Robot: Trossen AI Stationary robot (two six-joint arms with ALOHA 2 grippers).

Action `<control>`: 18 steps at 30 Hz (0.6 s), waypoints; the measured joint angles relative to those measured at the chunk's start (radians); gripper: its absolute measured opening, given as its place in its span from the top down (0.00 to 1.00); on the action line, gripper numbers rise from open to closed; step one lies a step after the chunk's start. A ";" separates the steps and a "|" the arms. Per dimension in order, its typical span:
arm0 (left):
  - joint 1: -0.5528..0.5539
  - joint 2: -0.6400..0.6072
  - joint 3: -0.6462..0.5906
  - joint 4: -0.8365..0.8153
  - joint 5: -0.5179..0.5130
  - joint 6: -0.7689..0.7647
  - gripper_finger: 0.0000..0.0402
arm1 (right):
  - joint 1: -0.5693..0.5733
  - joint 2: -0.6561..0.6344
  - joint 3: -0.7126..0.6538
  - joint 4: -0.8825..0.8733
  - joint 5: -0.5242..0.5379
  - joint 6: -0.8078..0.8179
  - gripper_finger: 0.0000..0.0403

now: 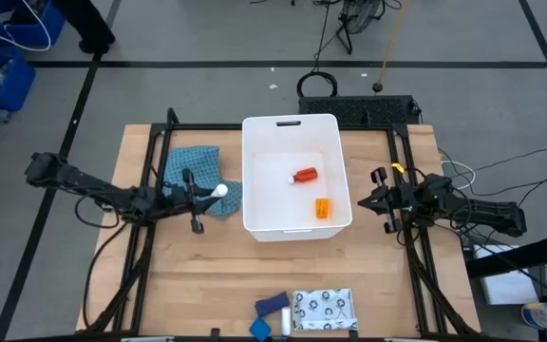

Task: Pick & place medical supplies in basket/bin
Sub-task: Put the top rolled gauze into the white bin

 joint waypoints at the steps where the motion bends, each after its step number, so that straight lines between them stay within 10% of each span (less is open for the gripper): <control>1: 0.004 0.000 0.000 0.000 0.000 0.007 0.86 | 0.000 0.000 0.000 0.001 0.000 0.000 1.00; 13: 0.096 -0.002 0.075 0.083 -0.079 -0.079 0.86 | 0.000 0.000 0.000 0.003 0.001 -0.003 1.00; 18: 0.174 0.050 0.314 -0.223 -0.060 -0.067 0.86 | 0.000 0.000 0.000 0.003 0.002 -0.027 1.00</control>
